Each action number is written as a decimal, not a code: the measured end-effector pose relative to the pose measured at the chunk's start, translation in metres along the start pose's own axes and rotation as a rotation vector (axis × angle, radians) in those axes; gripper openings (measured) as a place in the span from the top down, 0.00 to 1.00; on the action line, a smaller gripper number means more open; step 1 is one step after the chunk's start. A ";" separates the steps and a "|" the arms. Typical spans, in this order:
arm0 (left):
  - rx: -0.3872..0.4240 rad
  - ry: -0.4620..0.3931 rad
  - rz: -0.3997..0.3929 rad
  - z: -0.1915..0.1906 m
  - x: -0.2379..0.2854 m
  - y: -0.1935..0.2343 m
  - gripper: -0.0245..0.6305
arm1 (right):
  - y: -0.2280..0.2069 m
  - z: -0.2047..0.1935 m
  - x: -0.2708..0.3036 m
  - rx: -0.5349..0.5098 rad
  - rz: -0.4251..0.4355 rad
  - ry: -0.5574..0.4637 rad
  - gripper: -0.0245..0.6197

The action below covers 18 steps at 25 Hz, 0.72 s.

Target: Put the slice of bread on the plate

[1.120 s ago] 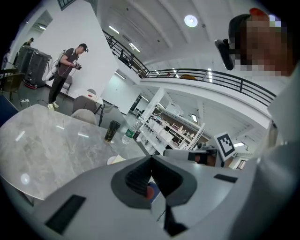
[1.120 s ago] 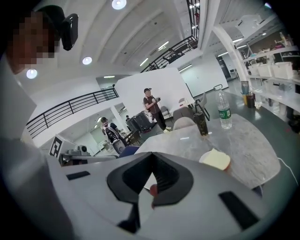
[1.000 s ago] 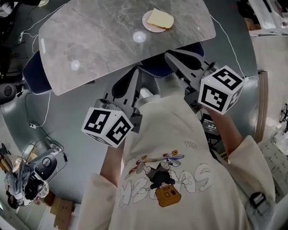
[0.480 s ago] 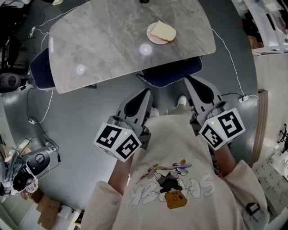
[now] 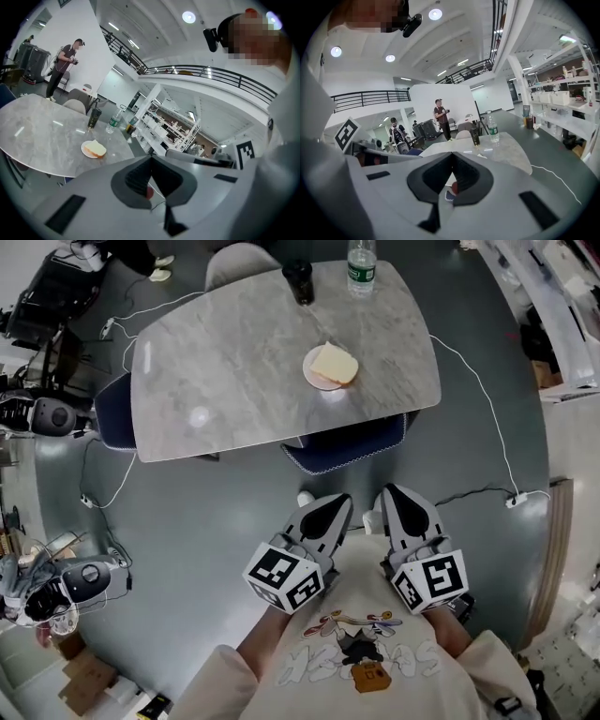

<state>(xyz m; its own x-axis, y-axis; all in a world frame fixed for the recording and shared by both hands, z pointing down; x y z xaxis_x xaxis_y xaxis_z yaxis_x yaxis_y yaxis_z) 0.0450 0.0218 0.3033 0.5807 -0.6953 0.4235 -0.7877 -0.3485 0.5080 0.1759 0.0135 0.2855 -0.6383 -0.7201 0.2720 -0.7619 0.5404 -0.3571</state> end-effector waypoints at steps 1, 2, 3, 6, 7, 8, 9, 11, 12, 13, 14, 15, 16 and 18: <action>0.003 -0.005 0.018 0.001 -0.001 0.002 0.96 | 0.001 -0.002 -0.001 -0.014 -0.001 0.003 0.95; 0.004 -0.008 0.036 0.001 -0.002 0.004 0.96 | 0.003 -0.004 -0.003 -0.032 -0.001 0.010 0.95; 0.005 -0.009 0.051 -0.001 -0.004 0.003 0.96 | 0.005 -0.005 -0.006 -0.051 0.002 0.017 0.95; 0.020 0.003 0.062 -0.010 0.002 -0.008 0.96 | -0.002 -0.006 -0.015 -0.064 0.020 0.019 0.95; 0.024 0.004 0.061 -0.012 0.006 -0.013 0.96 | -0.007 -0.006 -0.018 -0.054 0.023 0.018 0.95; 0.028 0.003 0.060 -0.013 0.008 -0.017 0.96 | -0.012 -0.006 -0.020 -0.047 0.024 0.019 0.95; 0.032 0.000 0.062 -0.013 0.009 -0.020 0.96 | -0.013 -0.006 -0.022 -0.043 0.025 0.021 0.95; 0.039 -0.008 0.070 -0.011 0.005 -0.019 0.96 | -0.011 -0.007 -0.020 -0.041 0.034 0.026 0.95; 0.040 -0.012 0.076 -0.010 0.003 -0.017 0.96 | -0.009 -0.007 -0.018 -0.039 0.042 0.026 0.95; 0.041 -0.015 0.083 -0.010 0.002 -0.015 0.96 | -0.007 -0.007 -0.016 -0.038 0.051 0.026 0.95; 0.041 -0.018 0.090 -0.010 0.000 -0.013 0.96 | -0.005 -0.007 -0.014 -0.038 0.059 0.026 0.95; 0.041 -0.020 0.095 -0.009 -0.002 -0.012 0.96 | -0.003 -0.007 -0.012 -0.041 0.068 0.026 0.95; 0.041 -0.021 0.099 -0.009 -0.005 -0.011 0.96 | 0.000 -0.007 -0.011 -0.044 0.076 0.026 0.95; 0.040 -0.021 0.105 -0.008 -0.009 -0.010 0.96 | 0.005 -0.006 -0.010 -0.046 0.090 0.027 0.95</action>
<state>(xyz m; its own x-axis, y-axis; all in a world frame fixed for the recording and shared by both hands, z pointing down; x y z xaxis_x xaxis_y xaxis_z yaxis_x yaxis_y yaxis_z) 0.0492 0.0368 0.3009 0.4907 -0.7423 0.4563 -0.8517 -0.2981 0.4310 0.1782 0.0256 0.2862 -0.7067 -0.6560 0.2649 -0.7051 0.6224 -0.3399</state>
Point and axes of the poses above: the fingertips, and each gripper's own axes: x forward along the fingers, y to its left, z out of its top, the point moved 5 cm from there along -x, backward along the fingers, and after that the axes turned 10 degrees about z, right-handed, at the moved point
